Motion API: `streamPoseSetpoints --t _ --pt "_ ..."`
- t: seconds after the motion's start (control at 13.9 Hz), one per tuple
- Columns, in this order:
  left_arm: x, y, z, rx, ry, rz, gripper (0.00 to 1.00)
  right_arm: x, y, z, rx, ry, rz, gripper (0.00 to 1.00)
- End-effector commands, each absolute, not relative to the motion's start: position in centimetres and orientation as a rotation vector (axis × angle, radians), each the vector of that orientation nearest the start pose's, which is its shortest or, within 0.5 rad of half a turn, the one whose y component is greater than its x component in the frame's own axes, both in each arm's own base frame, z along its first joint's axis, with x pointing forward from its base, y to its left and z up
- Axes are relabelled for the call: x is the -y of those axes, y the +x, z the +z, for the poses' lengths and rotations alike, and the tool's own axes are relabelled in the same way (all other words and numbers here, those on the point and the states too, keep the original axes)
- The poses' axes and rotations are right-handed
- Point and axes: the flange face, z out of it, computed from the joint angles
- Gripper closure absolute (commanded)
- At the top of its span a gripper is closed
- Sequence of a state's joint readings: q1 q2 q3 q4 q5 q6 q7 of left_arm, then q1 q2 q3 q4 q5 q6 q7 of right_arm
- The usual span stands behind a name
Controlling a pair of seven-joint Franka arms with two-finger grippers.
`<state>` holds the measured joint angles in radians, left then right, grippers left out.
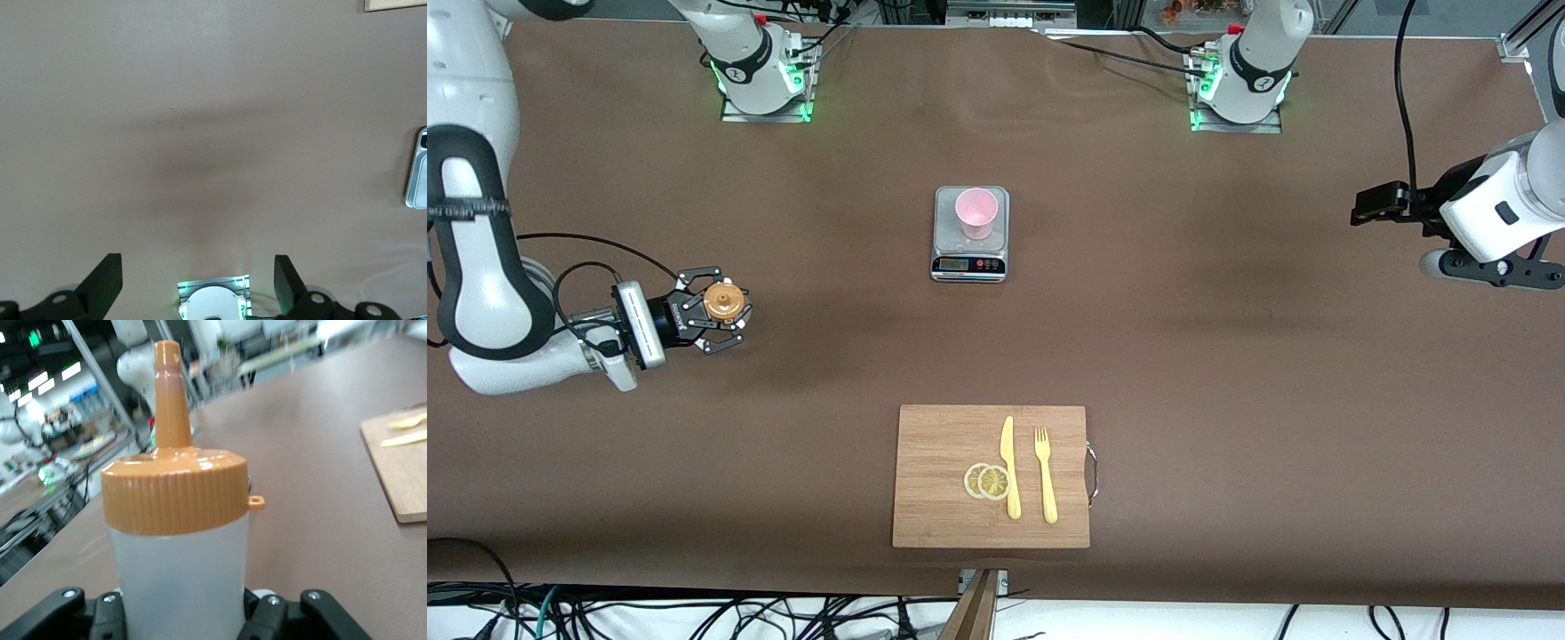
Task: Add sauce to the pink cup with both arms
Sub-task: 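Carry the bottle back beside its start spot with the right gripper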
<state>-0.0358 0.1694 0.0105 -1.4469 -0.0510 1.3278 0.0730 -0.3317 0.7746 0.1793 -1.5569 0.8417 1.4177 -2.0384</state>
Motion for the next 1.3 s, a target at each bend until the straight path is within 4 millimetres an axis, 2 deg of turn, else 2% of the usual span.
streamPoseSetpoints --t 0.0,0.14,0.29,0.43,0.51,0.58,0.94,1.01,1.23 --pt "1.9 57.6 57.0 -0.196 -3.154 0.461 0.0 2.6 59.5 16.4 1.278 -1.189 -0.681 1.0" --pt "1.9 57.6 57.0 -0.199 -3.154 0.461 0.0 4.1 58.7 14.0 1.296 -1.163 -0.732 1.0" --pt "1.9 57.6 57.0 -0.196 -3.154 0.461 0.0 4.4 58.0 12.0 1.303 -1.134 -0.768 1.0" --pt "1.9 57.6 57.0 -0.196 -3.154 0.461 0.0 4.8 57.9 11.6 1.303 -1.137 -0.774 1.0" --pt "1.9 57.6 57.0 -0.196 -3.153 0.463 0.0 4.8 57.8 11.6 1.301 -1.133 -0.766 0.17" --pt "1.9 57.6 57.0 -0.199 -3.154 0.461 0.0 4.7 57.7 11.4 1.3 -1.126 -0.756 0.0" --pt "1.9 57.6 57.0 -0.199 -3.154 0.461 0.0 5.1 57.7 11.6 1.305 -1.111 -0.745 0.0" --pt "1.9 57.6 57.0 -0.199 -3.154 0.461 0.0 5.8 57.4 11.5 1.306 -1.117 -0.729 0.0" --pt "1.9 57.6 57.0 -0.199 -3.154 0.461 0.0 10.0 55.8 10.9 1.312 -1.169 -0.658 0.0"
